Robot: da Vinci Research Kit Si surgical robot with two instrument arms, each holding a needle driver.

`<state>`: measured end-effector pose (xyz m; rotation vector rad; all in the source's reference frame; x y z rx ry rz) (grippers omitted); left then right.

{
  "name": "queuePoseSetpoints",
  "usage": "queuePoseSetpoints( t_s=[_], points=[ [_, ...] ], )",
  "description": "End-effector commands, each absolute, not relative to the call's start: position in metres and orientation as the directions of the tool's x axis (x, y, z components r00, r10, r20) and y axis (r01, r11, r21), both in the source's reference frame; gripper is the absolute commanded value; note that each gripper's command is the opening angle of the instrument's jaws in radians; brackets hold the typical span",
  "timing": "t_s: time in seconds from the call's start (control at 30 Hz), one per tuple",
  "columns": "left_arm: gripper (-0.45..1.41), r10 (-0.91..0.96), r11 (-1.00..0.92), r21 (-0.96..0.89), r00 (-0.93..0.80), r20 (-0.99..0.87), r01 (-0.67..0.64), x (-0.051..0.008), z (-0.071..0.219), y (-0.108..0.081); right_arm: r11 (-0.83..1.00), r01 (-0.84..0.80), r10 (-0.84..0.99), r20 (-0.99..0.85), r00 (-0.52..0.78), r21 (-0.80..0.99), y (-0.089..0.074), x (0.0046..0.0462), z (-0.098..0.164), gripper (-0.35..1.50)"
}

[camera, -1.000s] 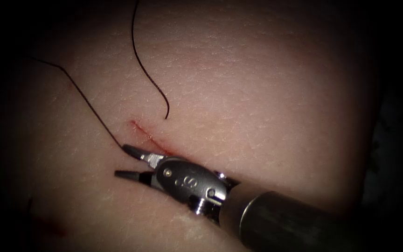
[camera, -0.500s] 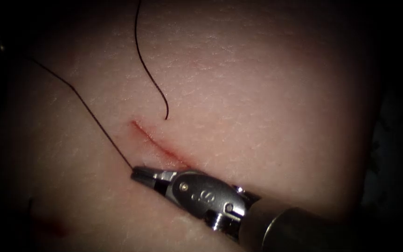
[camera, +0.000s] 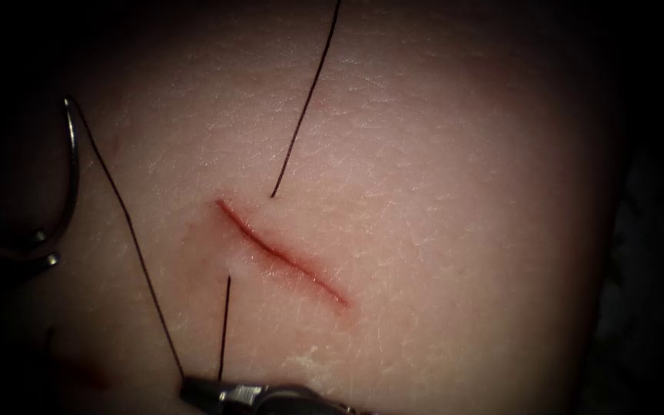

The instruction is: Wound Closure

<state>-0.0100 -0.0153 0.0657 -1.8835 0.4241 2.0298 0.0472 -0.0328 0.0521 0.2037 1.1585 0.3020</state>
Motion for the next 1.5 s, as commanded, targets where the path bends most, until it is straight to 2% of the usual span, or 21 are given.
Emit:
queuePoseSetpoints(
  t_s=[0.03,0.33,0.37,0.43,0.53,0.63,0.77,0.9,1.37,1.43,1.47,1.5],
  points=[
    [-0.45,0.050,-0.898,-0.018,-0.059,-0.997,-0.439,-0.0105,0.067,-0.016,0.941,-0.113,0.338,-0.869,0.361,0.319,-0.035,0.0489,0.052,-0.35],
    [-0.45,0.053,-0.893,-0.017,-0.068,-0.996,-0.450,-0.0102,0.066,-0.017,0.936,-0.077,0.350,-0.876,0.333,0.344,-0.033,0.0507,0.052,-0.35],
    [-0.45,0.054,-0.893,-0.018,-0.068,-0.996,-0.449,-0.0101,0.066,-0.017,0.934,-0.080,0.355,-0.876,0.326,0.348,-0.032,0.0505,0.052,0.24],
    [-0.45,0.058,-0.893,-0.020,-0.072,-0.996,-0.450,-0.0099,0.066,-0.017,0.931,-0.083,0.363,-0.878,0.313,0.356,-0.031,0.0500,0.053,0.89],
    [-0.45,0.067,-0.888,-0.022,-0.082,-0.994,-0.459,-0.0095,0.067,-0.016,0.933,-0.082,0.359,-0.884,0.300,0.352,-0.030,0.0490,0.053,1.25],
    [-0.45,0.076,-0.884,-0.025,-0.091,-0.993,-0.467,-0.0090,0.067,-0.016,0.943,-0.094,0.334,-0.902,0.274,0.320,-0.028,0.0478,0.054,1.41],
    [-0.45,0.084,-0.875,-0.019,-0.114,-0.990,-0.484,-0.0081,0.067,-0.016,0.959,-0.109,0.281,-0.929,0.239,0.262,-0.026,0.0463,0.053,1.43],
    [-0.45,0.090,-0.865,-0.007,-0.143,-0.986,-0.501,-0.0066,0.067,-0.015,0.974,-0.135,0.211,-0.939,0.272,0.180,-0.025,0.0451,0.054,1.41],
    [-0.45,0.084,-0.860,0.007,-0.155,-0.984,-0.510,-0.0069,0.067,-0.015,0.986,-0.144,0.141,-0.907,0.397,0.090,-0.023,0.0465,0.062,1.25],
    [-0.45,0.084,-0.860,0.007,-0.156,-0.984,-0.510,-0.0069,0.067,-0.015,0.986,-0.142,0.139,-0.904,0.404,0.088,-0.023,0.0466,0.063,1.15],
    [-0.45,0.084,-0.860,0.007,-0.156,-0.984,-0.510,-0.0069,0.067,-0.015,0.986,-0.143,0.138,-0.904,0.404,0.087,-0.023,0.0466,0.063,1.04],
    [-0.45,0.084,-0.860,0.007,-0.156,-0.984,-0.510,-0.0069,0.067,-0.015,0.988,-0.137,0.126,-0.903,0.410,0.075,-0.023,0.0464,0.063,0.86]
  ],
)
